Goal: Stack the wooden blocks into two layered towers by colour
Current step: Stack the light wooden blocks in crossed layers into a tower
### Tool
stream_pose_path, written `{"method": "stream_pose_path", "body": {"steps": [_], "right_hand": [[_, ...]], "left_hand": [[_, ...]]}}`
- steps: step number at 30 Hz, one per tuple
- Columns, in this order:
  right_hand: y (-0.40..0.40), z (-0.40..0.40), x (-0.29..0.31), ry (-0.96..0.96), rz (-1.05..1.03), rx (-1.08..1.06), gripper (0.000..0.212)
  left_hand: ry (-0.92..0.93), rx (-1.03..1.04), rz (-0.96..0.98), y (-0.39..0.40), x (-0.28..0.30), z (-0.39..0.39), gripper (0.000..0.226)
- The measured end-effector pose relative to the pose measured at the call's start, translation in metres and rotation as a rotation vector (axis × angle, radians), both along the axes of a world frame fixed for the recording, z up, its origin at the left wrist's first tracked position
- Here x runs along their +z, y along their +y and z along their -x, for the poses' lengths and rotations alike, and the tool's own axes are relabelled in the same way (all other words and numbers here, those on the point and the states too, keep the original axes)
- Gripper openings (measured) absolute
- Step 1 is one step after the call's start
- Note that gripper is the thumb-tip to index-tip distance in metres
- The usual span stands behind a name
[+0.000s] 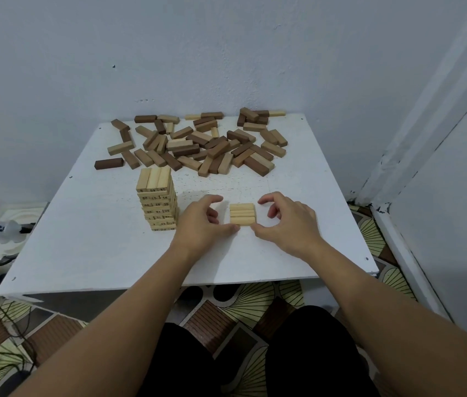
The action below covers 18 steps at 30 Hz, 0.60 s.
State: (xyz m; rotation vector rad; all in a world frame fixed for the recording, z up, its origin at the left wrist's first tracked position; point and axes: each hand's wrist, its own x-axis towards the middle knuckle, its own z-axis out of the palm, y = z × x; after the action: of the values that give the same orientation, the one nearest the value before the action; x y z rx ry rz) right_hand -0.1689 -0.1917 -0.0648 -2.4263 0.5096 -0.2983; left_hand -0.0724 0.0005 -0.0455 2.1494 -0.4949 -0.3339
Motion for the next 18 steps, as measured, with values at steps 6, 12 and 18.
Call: {"method": "stream_pose_path", "body": {"steps": [6,12,18], "right_hand": [[-0.006,-0.01,0.017,0.215,-0.019,0.079,0.066],[-0.006,-0.013,0.015,0.195,-0.053,0.08,0.054],[-0.005,-0.012,0.013,0.163,-0.052,0.079,0.05]], "left_hand": [[0.138,-0.092,-0.17,-0.011,0.015,-0.019,0.075],[0.187,-0.107,-0.175,-0.013,0.019,-0.021,0.065],[0.207,-0.103,-0.156,-0.012,0.016,-0.022,0.064]]}}
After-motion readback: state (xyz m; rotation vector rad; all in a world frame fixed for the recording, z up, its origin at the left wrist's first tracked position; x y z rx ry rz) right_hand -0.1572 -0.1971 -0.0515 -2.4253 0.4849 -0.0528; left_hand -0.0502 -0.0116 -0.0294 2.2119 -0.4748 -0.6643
